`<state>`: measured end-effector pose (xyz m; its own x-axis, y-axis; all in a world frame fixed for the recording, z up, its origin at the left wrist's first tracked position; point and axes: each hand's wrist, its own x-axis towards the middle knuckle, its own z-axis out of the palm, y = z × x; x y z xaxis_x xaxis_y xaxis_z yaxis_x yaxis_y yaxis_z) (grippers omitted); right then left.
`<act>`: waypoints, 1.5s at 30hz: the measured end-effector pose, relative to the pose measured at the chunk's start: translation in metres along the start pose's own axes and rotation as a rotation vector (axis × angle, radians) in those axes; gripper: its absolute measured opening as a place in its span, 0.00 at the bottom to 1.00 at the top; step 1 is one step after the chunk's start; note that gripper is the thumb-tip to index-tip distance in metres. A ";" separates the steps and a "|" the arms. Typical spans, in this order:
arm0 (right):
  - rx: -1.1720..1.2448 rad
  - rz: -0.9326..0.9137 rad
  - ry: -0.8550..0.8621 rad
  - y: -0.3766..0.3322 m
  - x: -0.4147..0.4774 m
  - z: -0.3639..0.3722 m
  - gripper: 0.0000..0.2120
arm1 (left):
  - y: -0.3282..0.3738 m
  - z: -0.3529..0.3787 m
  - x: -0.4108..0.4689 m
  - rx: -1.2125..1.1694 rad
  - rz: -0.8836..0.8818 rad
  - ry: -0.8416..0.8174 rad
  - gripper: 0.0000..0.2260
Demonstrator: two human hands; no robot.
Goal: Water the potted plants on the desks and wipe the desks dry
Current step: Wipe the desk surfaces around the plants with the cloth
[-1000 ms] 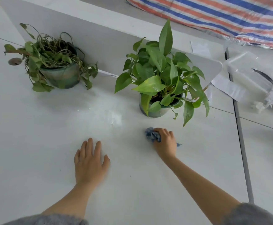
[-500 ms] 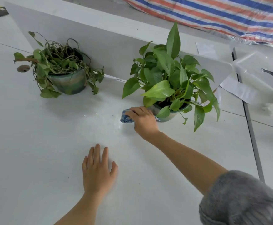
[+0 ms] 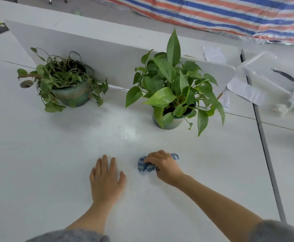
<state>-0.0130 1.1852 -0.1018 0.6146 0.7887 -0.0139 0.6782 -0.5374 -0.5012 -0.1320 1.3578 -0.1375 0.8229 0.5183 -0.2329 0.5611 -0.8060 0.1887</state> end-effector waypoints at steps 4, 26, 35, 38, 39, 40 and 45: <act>0.065 0.054 -0.203 -0.023 -0.071 -0.002 0.24 | 0.001 -0.006 -0.002 -0.044 0.025 -0.007 0.25; 0.651 0.788 0.402 -0.078 -0.249 -0.043 0.19 | -0.013 -0.047 -0.177 -0.189 0.040 0.170 0.19; 0.687 0.770 0.396 -0.143 -0.244 -0.005 0.20 | -0.099 -0.060 -0.203 -0.179 0.035 0.242 0.19; 0.671 0.746 0.414 -0.176 -0.214 0.012 0.20 | -0.151 -0.074 -0.197 -0.186 0.014 0.259 0.19; 0.673 0.744 0.425 -0.186 -0.202 0.018 0.20 | -0.168 -0.078 -0.195 -0.182 0.013 0.256 0.19; 0.676 0.742 0.434 -0.198 -0.190 0.025 0.20 | -0.186 -0.082 -0.193 -0.187 0.016 0.256 0.19; 0.695 0.748 0.469 -0.275 -0.111 0.069 0.20 | -0.300 -0.119 -0.176 -0.207 0.007 0.281 0.19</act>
<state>-0.2950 1.2657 -0.0221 0.9631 0.0681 -0.2602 -0.2071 -0.4297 -0.8789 -0.4344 1.5427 -0.0393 0.8033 0.5945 0.0352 0.5379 -0.7497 0.3856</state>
